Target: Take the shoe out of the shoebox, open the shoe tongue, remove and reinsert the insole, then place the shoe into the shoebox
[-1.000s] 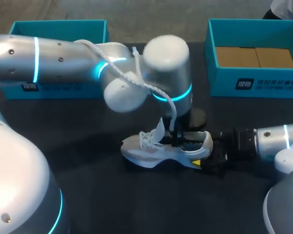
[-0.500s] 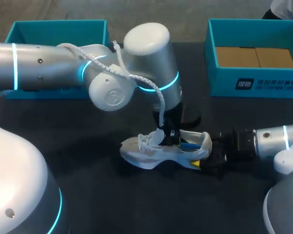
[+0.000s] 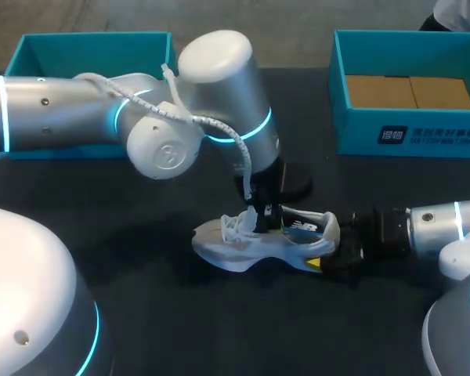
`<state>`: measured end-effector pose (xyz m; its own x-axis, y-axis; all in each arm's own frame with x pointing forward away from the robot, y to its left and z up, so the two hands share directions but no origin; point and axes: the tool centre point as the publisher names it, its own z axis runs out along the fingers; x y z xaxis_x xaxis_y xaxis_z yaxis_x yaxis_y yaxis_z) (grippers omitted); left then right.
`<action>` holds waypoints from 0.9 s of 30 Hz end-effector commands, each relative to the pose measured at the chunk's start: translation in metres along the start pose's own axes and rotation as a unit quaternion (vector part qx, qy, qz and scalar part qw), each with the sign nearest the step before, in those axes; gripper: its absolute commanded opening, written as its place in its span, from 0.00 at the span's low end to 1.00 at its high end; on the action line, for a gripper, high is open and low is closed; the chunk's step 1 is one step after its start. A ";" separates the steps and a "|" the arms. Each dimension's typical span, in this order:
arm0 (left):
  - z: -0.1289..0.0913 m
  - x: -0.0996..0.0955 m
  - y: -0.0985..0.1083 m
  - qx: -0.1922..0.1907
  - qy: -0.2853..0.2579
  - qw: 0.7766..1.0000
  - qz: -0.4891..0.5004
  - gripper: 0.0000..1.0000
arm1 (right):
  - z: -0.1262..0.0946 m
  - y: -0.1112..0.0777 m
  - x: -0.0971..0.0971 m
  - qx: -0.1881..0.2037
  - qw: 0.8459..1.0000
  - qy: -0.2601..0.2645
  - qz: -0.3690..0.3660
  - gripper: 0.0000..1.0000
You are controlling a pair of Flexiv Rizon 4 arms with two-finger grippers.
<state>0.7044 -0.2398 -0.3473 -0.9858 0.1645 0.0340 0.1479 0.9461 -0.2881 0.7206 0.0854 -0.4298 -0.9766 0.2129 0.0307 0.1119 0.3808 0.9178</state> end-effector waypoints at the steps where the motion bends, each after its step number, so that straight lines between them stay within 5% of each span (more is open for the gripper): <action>1: -0.008 0.004 0.005 0.008 -0.003 1.000 0.001 0.00 | 0.001 0.000 0.001 0.002 1.000 -0.001 0.000 0.00; 16: -0.013 0.009 -0.002 -0.003 -0.033 0.999 0.030 0.00 | 0.001 0.000 0.001 0.002 1.000 -0.001 0.000 0.00; 17: -0.013 0.009 -0.002 -0.006 -0.041 0.999 0.030 0.35 | 0.001 0.000 0.001 0.002 1.000 -0.001 0.000 0.00; 21: -0.014 0.008 -0.002 -0.008 -0.051 0.998 0.029 0.67 | 0.001 0.000 0.001 0.002 1.000 -0.001 0.000 0.00; 27: -0.025 0.006 -0.003 -0.001 -0.068 0.997 0.031 0.58 | 0.001 0.000 0.001 0.002 1.000 -0.001 0.000 0.00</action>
<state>0.7032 -0.2413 -0.3289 -0.9771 0.1848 -0.1059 0.2076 0.9375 -0.2793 0.7205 0.0853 -0.4301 -0.9766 0.2130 0.0307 0.1120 0.3811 0.9177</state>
